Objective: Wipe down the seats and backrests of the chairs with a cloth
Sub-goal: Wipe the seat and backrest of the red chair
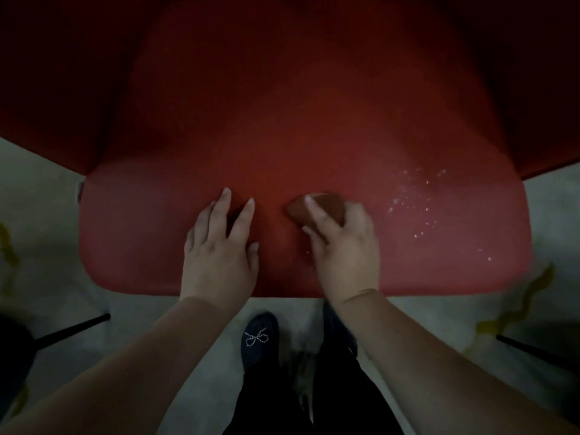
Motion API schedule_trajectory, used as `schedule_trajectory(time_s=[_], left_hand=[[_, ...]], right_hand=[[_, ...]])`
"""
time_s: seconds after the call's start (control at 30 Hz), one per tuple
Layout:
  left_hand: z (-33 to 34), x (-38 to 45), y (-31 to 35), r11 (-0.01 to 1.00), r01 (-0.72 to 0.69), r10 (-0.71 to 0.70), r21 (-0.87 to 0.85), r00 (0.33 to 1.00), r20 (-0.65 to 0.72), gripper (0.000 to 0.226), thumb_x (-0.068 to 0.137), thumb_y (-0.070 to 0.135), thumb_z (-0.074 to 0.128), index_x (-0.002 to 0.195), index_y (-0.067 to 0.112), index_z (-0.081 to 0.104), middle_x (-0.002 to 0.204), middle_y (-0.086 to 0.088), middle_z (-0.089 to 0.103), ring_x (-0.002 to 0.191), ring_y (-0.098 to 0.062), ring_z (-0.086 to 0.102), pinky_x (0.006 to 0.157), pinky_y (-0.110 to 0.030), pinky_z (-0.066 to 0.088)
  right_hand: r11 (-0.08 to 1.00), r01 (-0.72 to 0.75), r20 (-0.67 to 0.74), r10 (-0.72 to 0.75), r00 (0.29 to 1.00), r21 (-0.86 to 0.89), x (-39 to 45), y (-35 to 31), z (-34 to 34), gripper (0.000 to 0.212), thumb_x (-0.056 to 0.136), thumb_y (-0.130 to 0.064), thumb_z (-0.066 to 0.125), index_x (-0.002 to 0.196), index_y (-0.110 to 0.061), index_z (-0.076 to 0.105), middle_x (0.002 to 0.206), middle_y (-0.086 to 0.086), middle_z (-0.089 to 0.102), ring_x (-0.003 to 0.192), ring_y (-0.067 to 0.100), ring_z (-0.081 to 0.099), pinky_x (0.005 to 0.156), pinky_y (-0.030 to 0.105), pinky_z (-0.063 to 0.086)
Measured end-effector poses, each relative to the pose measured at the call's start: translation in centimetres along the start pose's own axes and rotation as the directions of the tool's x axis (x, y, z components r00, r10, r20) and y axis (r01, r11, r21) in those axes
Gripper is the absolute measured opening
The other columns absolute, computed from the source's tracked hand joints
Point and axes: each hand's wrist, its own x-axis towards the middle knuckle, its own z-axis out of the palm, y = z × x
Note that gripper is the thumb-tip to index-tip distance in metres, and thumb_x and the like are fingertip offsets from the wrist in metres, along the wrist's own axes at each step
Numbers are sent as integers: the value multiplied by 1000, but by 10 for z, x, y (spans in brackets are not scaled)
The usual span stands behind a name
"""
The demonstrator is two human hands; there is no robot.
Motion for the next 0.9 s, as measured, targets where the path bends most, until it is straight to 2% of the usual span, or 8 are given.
schedule_trajectory(time_s=[0.13,0.17,0.3,0.47,0.53,0.6,0.7,0.9], left_hand=[[2,-3,-6,999,-28,28,19,1000,4,62,90,33,53,148,27,30,157,-8,20,140,-29,21,110,-52,29],[2,-4,-7,999,-29,29,19,1000,1,62,90,33,53,148,27,30,157,-8,20,140,-29,21,110,-52,29],[3,-8,-8,1000,-17,17,0,1000,-11,63,89,31,55,147,27,34,156,-8,22,138,-31,23,108,-53,31],[2,-14,-13,999,-32,32,6,999,-5,62,90,30,55,148,28,32,156,-8,22,139,-30,23,108,-54,32],[1,-14,-14,999,-32,32,8,999,3,62,90,30,55,148,28,31,156,-8,21,139,-31,23,109,-53,32],[1,-13,-13,1000,-28,28,5,1000,2,63,89,31,56,147,26,33,156,-9,22,138,-32,24,108,-54,32],[0,-12,-11,1000,-29,29,7,1000,-4,63,88,31,58,147,25,36,155,-11,24,138,-34,25,107,-54,32],[1,-14,-13,999,-33,33,7,999,8,63,90,32,55,148,27,31,157,-9,20,140,-33,22,110,-54,29]], right_hand=[[977,-212,-138,215,967,37,-11,10,-2,43,88,-23,68,130,-29,61,105,16,52,89,33,53,70,46,53],[976,-209,-120,214,969,58,-15,0,3,43,88,-24,68,131,-28,61,105,16,52,89,34,53,70,46,53],[999,-11,1,11,1000,38,-29,-30,17,43,86,-30,68,129,-30,62,104,16,53,87,35,55,65,44,53],[973,-222,-143,228,963,57,-37,17,-2,44,87,-23,70,130,-29,62,103,15,52,87,33,53,72,46,54],[972,-215,-142,227,963,96,-47,9,2,45,86,-21,71,130,-27,62,102,15,51,85,33,54,72,44,54],[990,-93,-46,98,994,106,-56,-13,15,46,85,-22,72,130,-27,62,101,17,52,85,36,55,70,44,53],[996,71,61,-74,995,50,-61,-24,21,48,83,-28,73,129,-32,62,102,14,55,85,35,55,64,44,53],[995,-94,-124,95,988,14,-72,43,-5,48,83,-18,74,129,-26,62,97,19,51,83,36,52,69,47,52]])
